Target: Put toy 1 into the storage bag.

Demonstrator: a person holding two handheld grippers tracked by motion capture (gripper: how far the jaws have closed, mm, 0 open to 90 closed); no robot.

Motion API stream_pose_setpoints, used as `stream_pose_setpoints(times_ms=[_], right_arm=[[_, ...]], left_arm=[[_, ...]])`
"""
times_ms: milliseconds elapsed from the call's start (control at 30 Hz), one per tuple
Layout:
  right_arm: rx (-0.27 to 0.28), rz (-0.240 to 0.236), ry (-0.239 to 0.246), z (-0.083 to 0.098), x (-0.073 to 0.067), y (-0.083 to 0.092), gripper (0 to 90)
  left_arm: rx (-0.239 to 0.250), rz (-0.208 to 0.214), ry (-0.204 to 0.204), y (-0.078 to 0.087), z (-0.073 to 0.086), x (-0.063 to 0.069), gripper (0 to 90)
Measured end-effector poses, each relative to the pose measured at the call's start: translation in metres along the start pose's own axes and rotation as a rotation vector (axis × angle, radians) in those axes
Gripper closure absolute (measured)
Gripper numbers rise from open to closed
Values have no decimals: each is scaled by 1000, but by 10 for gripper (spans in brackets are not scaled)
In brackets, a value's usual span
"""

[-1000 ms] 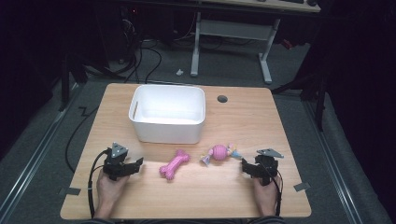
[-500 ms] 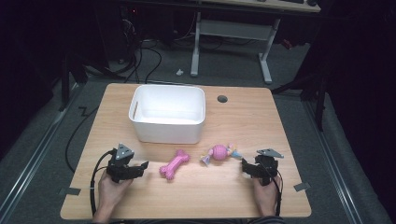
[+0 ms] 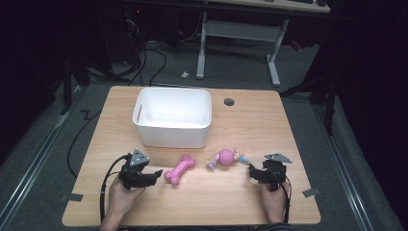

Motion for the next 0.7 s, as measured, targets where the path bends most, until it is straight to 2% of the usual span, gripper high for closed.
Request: stream_pose_setpoints(times_ms=[233,300,500,700], right_arm=[[2,0,1,0,0,0,171],[2,-1,1,0,0,0,171],[2,-1,1,0,0,0,171],[3,-2,6,0,0,0,171]], left_arm=[[-8,31,-12,-2,-8,10,368],[-28,47,-26,-5,-13,15,375],[-52,51,-51,-10,-20,24,375],[-96,46,-90,-21,-31,35,382]])
Point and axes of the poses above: each handheld gripper's, and its own axes: y roughly backward along the jaws, z roughly out of its underside, x roughly to its right, the point moved 1 cm from there along -y, roughly forward along the jaws, and after that the axes turned 7 degrees about y, right-handed, at the moved point
